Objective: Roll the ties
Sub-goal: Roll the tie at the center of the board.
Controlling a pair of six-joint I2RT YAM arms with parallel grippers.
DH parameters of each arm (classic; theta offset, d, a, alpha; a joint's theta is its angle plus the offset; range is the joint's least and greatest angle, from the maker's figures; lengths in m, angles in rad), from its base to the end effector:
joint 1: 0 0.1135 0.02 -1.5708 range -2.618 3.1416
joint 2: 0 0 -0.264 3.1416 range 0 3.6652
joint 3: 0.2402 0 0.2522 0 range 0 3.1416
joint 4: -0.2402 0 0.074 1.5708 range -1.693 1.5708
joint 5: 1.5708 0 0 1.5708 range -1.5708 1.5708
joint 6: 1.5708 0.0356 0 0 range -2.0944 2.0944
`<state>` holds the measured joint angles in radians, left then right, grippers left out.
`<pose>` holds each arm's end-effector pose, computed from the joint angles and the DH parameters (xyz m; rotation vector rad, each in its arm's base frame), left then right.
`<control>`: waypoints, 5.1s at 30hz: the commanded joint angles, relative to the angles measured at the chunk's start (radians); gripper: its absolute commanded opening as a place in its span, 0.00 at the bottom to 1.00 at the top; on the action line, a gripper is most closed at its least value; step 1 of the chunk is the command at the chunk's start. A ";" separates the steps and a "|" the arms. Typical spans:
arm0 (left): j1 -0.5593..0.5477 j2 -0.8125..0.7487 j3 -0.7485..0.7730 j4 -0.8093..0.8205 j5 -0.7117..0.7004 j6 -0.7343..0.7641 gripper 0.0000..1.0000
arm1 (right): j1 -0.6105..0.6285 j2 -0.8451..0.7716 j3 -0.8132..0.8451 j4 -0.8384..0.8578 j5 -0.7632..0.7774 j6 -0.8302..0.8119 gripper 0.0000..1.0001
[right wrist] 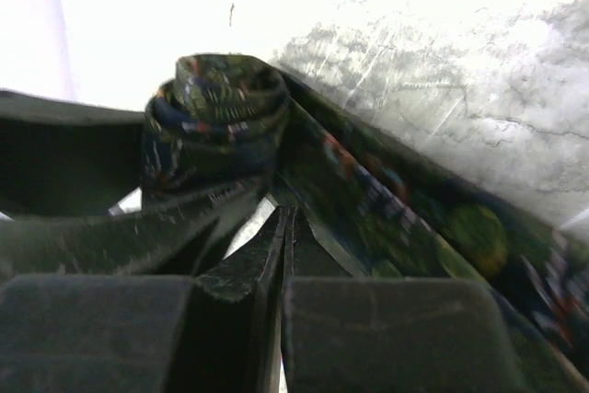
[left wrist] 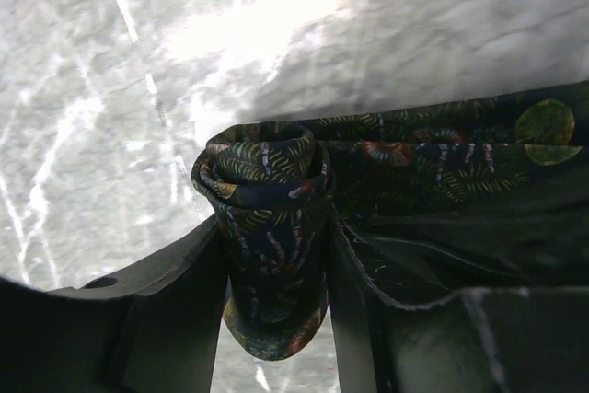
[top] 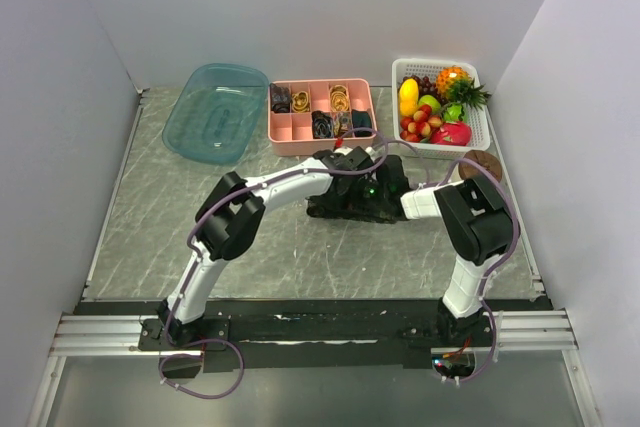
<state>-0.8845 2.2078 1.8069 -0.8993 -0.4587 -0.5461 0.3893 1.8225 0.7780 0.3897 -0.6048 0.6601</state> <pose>0.3001 -0.3414 0.1833 0.3607 2.6079 0.2288 0.3093 0.1488 0.1246 -0.0409 2.3812 1.2168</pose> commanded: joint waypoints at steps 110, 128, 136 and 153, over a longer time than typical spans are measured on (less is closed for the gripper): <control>-0.034 -0.263 -0.397 0.806 0.404 -0.028 0.74 | -0.164 -0.304 -0.125 -0.090 0.132 -0.126 0.00; 0.021 -0.485 -0.506 0.853 0.387 0.005 0.80 | -0.162 -0.174 0.096 -0.199 0.080 -0.188 0.00; 0.036 -0.642 -0.779 0.979 0.451 -0.034 0.01 | -0.147 -0.028 0.227 -0.219 0.085 -0.200 0.00; 0.028 -0.424 -0.937 1.208 0.581 -0.012 0.01 | -0.078 0.158 0.371 -0.242 0.062 -0.194 0.00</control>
<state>-0.8520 1.7477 0.8288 0.2184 0.1200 -0.5644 0.2935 1.9770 1.1118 0.1406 -0.5278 0.4770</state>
